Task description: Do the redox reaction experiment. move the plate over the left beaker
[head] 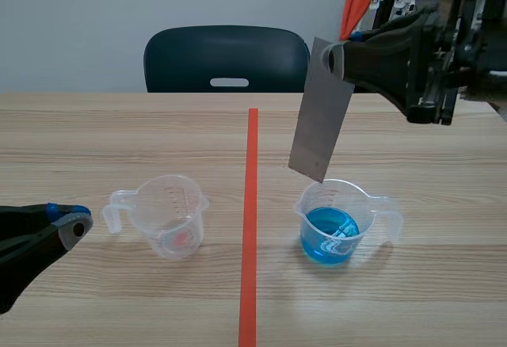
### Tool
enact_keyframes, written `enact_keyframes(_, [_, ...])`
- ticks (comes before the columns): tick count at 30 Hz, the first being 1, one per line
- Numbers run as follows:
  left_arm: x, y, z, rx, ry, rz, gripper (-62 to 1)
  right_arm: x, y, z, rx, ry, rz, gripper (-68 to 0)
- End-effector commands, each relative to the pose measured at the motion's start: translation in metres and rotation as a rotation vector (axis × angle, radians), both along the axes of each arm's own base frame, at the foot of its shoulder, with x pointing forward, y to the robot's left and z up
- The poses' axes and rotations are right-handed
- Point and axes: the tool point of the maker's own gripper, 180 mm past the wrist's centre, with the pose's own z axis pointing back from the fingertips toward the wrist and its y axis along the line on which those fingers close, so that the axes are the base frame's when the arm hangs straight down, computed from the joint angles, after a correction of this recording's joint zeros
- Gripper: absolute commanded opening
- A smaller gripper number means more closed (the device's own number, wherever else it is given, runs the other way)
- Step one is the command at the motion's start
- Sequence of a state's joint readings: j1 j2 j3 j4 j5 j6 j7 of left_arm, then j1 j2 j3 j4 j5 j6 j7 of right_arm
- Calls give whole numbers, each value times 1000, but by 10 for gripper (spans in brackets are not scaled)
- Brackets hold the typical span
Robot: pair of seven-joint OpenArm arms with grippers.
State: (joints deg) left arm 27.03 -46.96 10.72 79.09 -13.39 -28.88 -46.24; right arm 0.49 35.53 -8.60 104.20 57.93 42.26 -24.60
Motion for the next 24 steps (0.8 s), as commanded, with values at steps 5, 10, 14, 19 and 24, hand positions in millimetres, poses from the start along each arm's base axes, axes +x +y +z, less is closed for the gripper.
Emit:
enact_keyframes(5, [-17,-1,-1,-25,-62,44,-568,0,26,27,49,-78,76,-669])
enact_keyframes(10, [-34,7,-20,-65,-80,101,-568,-2,54,28,30,-87,138,-669])
enact_keyframes(14, [-50,19,-35,-109,-94,173,-568,0,76,27,8,-98,148,-669])
enact_keyframes(19, [-64,31,-42,-183,-112,275,-567,-2,98,30,46,-92,154,-669])
enact_keyframes(24, [-70,41,-53,-204,-110,393,-474,-4,117,29,49,-90,149,-669])
